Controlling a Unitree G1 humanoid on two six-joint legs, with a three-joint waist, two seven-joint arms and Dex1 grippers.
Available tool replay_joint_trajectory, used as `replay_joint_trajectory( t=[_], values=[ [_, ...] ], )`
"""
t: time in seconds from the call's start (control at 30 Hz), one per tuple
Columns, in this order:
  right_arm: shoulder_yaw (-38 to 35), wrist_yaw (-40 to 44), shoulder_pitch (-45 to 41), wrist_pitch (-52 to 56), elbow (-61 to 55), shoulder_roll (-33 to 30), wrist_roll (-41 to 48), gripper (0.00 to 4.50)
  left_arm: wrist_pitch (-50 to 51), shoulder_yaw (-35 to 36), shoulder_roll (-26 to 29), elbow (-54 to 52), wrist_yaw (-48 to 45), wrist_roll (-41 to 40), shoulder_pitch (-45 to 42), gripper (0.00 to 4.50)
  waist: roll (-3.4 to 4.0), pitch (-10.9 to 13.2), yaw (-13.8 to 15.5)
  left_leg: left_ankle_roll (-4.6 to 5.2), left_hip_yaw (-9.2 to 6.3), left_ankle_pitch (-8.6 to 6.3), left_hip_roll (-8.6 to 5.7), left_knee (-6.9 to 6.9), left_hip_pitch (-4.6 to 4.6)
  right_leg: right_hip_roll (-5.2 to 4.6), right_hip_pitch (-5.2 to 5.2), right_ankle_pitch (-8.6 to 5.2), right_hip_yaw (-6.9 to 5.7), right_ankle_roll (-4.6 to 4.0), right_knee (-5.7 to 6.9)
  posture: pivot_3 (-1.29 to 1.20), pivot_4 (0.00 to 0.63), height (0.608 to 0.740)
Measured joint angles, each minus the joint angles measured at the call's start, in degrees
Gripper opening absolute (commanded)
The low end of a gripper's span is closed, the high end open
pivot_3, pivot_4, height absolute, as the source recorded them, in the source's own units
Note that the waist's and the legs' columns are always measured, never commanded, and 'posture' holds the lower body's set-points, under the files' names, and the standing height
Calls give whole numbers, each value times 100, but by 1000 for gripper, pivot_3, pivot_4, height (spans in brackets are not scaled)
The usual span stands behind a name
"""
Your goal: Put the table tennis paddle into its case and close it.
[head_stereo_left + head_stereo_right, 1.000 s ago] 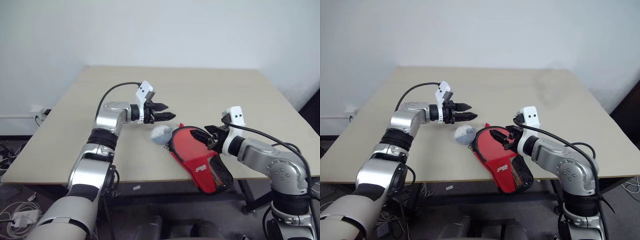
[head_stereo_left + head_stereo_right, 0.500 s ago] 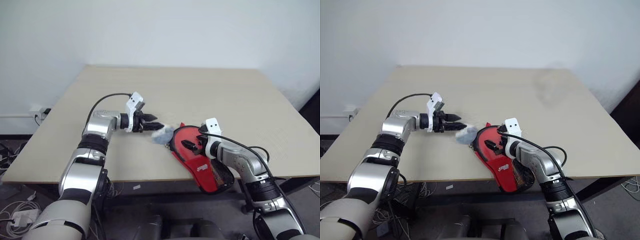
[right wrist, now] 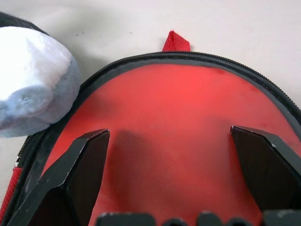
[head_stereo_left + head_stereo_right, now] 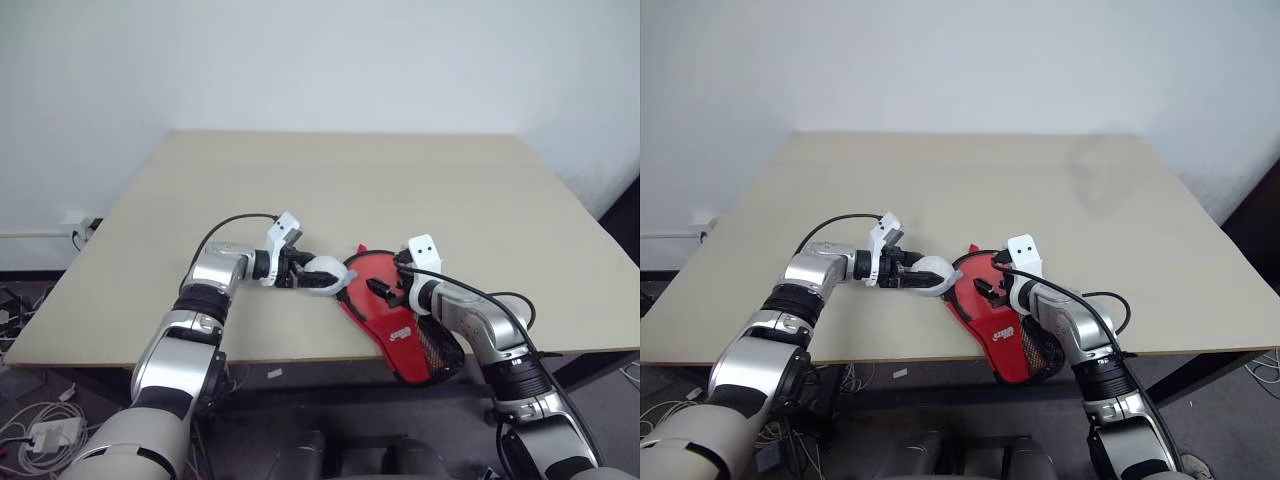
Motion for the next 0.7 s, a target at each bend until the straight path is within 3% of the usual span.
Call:
replay_joint_trajectory(
  t=[0.07, 0.17, 0.4, 0.5, 0.6, 0.7],
  values=[
    [32, 7, 0, 49, -21, 5, -87, 4500, -53, 1, -40, 101, 43, 22, -33, 4464, -2, -1, 1, 0, 0, 0, 0, 1, 0, -1, 1, 0, 0, 0, 0, 0, 0, 701],
    [104, 6, -1, 115, -63, 8, -221, 4500, -103, 31, -131, 273, 85, 44, -157, 3906, -11, -7, 8, 0, -2, 0, 0, 4, 0, -1, 4, 0, -2, 0, 0, 0, 0, 701],
    [227, -9, -27, 371, -85, 61, -528, 4500, -163, 239, -295, 805, 149, 59, -557, 1593, -38, -31, 13, 1, -11, 0, 1, 12, 0, -2, 10, 0, -10, 0, 0, 0, 0, 701],
    [234, -18, -27, 465, -73, 127, -643, 4500, -171, 342, -319, 993, 176, 56, -786, 861, -55, -49, 13, 1, -12, -1, 1, 13, 1, 0, 11, 0, -11, 0, 0, 0, 0, 701],
    [211, -11, -29, 513, -75, 172, -664, 4500, -231, 416, -319, 1194, 205, 67, -884, 451, -56, -56, 8, 1, -14, -1, 1, 12, 1, 1, 11, 0, -10, 0, 0, 0, 0, 701],
    [78, -7, -27, 633, -83, 281, -659, 4500, -309, 468, -319, 1433, 305, 84, -938, 321, -64, -63, 8, 1, -16, -1, 2, 14, 1, -2, 12, 0, -10, 0, 0, 0, 0, 701]
  ],
)
